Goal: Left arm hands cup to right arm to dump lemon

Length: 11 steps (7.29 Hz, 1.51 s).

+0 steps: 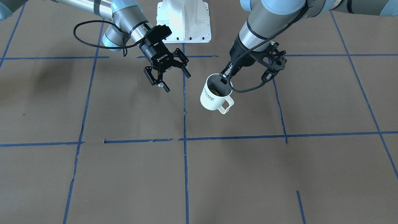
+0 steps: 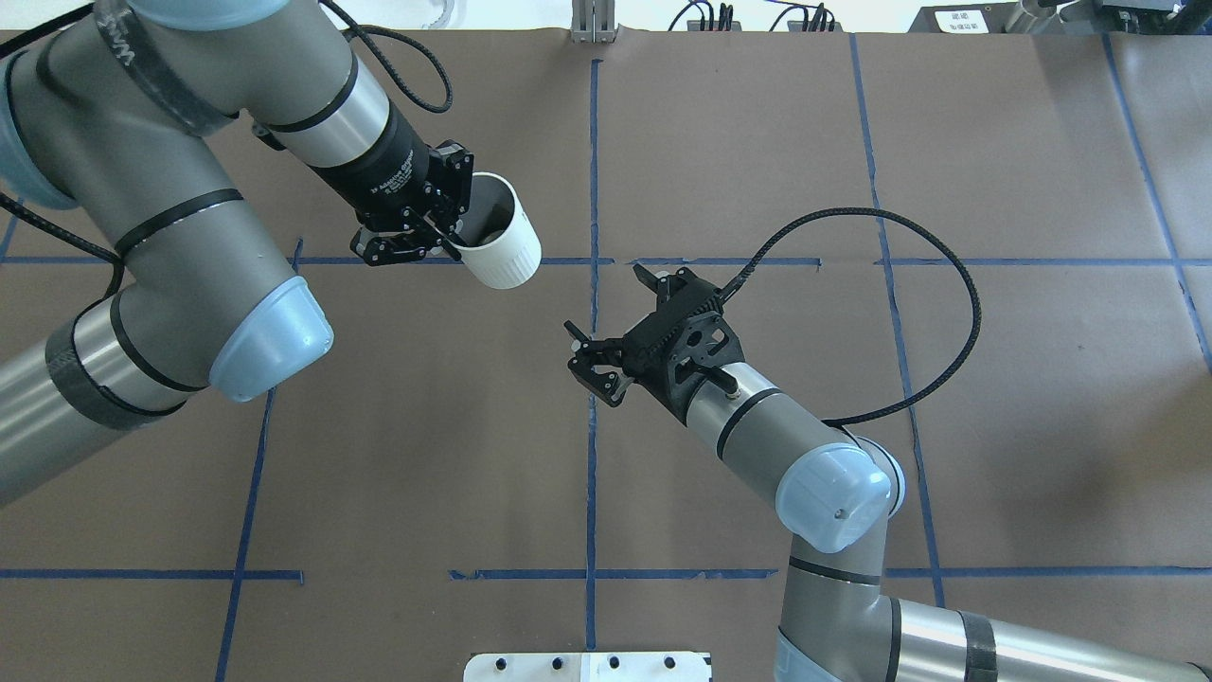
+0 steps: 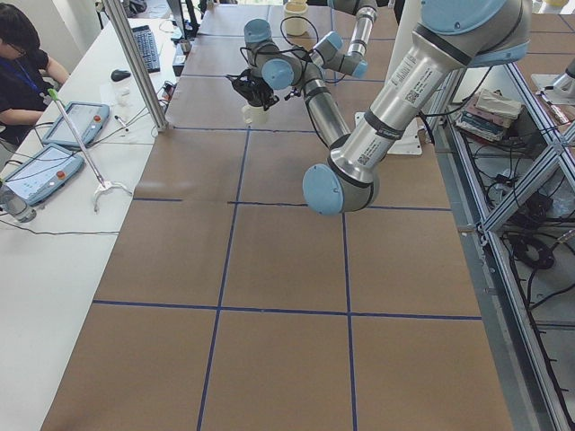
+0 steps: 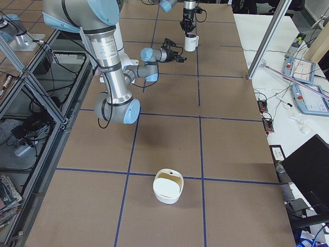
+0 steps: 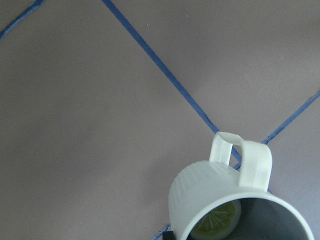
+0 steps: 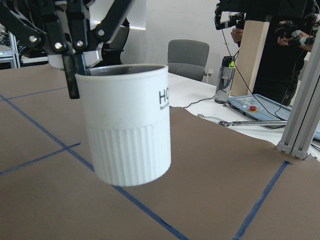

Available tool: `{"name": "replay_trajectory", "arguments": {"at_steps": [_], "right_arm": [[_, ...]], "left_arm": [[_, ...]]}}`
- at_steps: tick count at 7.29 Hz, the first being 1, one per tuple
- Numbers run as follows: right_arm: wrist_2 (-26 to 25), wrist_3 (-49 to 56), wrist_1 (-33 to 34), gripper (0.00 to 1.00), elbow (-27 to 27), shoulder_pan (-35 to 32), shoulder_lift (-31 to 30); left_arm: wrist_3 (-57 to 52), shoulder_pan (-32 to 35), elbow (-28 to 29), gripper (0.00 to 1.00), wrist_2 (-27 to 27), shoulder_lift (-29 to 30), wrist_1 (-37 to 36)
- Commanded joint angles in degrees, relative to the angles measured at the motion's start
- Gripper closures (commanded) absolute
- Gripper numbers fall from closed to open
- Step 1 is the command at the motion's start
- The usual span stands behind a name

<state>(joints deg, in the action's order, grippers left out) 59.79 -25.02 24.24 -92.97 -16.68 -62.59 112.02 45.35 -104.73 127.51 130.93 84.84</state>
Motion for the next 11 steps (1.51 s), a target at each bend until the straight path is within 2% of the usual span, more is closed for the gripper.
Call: {"name": "replay_trajectory", "arguments": {"at_steps": [1, 7, 11], "right_arm": [[-0.02, 1.02, 0.02, 0.02, 0.16, 0.15, 0.11], [-0.02, 1.55, 0.02, 0.02, 0.16, 0.33, 0.37], [-0.11, 1.55, 0.02, 0.02, 0.16, 0.41, 0.28]], "left_arm": [[2.58, -1.66, 0.14, 1.0, -0.07, 1.69, 0.06], [3.47, -5.17, 3.65, 1.0, -0.85, 5.21, 0.67], [3.47, -7.2, 3.83, 1.0, -1.39, 5.21, 1.38]]}}
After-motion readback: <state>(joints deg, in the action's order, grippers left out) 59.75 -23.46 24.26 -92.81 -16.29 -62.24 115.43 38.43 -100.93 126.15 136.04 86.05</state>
